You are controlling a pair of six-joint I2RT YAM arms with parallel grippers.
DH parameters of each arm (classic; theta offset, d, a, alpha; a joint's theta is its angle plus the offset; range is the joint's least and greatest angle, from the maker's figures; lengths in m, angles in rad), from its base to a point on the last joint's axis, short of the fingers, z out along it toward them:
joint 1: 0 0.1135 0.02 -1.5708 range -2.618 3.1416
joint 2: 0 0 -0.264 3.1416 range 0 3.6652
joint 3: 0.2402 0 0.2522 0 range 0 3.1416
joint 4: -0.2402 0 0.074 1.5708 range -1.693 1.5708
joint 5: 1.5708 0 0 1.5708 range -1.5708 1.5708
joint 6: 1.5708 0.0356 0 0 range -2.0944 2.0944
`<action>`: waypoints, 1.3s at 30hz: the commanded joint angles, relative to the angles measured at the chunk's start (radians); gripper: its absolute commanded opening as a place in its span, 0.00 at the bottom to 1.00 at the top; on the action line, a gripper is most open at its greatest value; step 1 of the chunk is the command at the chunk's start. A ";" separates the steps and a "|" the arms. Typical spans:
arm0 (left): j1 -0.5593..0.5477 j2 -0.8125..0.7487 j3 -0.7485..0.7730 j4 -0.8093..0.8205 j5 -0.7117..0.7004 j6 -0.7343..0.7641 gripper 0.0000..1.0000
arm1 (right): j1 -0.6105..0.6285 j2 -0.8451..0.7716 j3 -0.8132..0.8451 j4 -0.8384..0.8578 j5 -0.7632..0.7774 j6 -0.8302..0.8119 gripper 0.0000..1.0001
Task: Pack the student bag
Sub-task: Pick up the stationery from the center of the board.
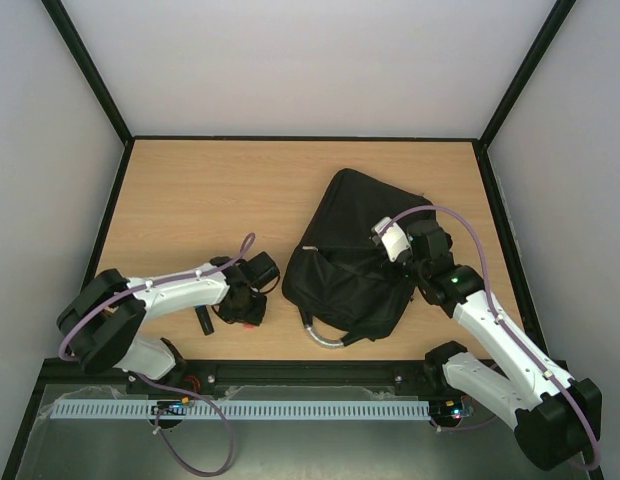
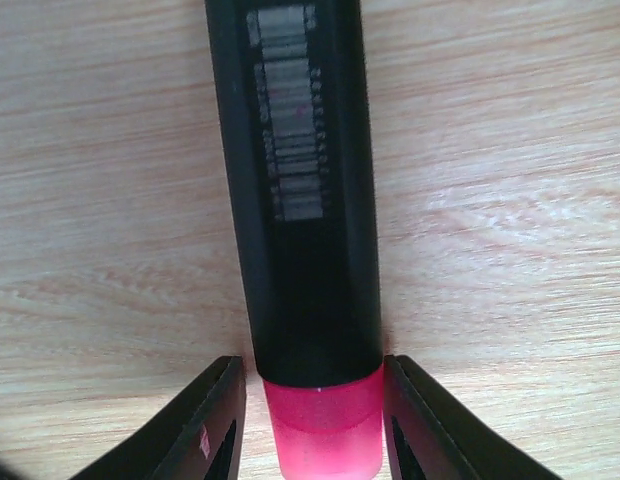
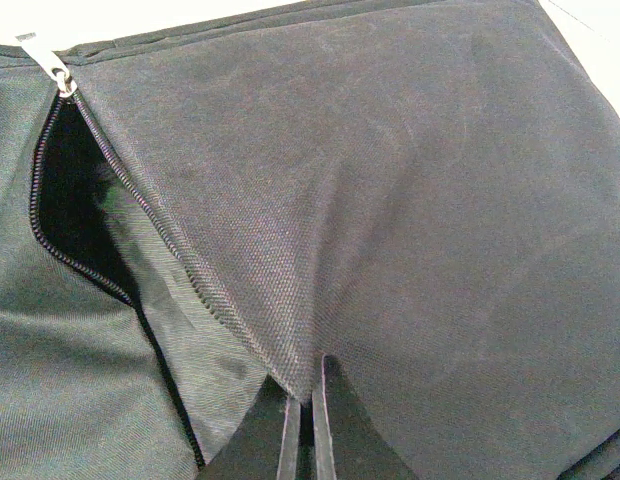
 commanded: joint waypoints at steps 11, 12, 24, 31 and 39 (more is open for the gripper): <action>-0.012 0.070 0.059 -0.029 -0.066 -0.048 0.35 | 0.011 -0.025 0.003 0.025 -0.035 0.000 0.01; -0.012 0.075 0.066 -0.029 -0.067 -0.046 0.33 | 0.011 -0.025 0.003 0.025 -0.035 -0.001 0.01; -0.012 -0.035 0.146 -0.181 -0.116 -0.083 0.26 | 0.011 -0.027 0.003 0.027 -0.038 0.000 0.01; -0.087 -0.124 0.273 -0.109 0.040 -0.042 0.26 | 0.011 -0.021 0.002 0.030 -0.042 0.001 0.01; -0.198 0.028 0.369 0.128 0.246 0.012 0.26 | 0.011 -0.016 0.004 0.028 -0.046 0.004 0.01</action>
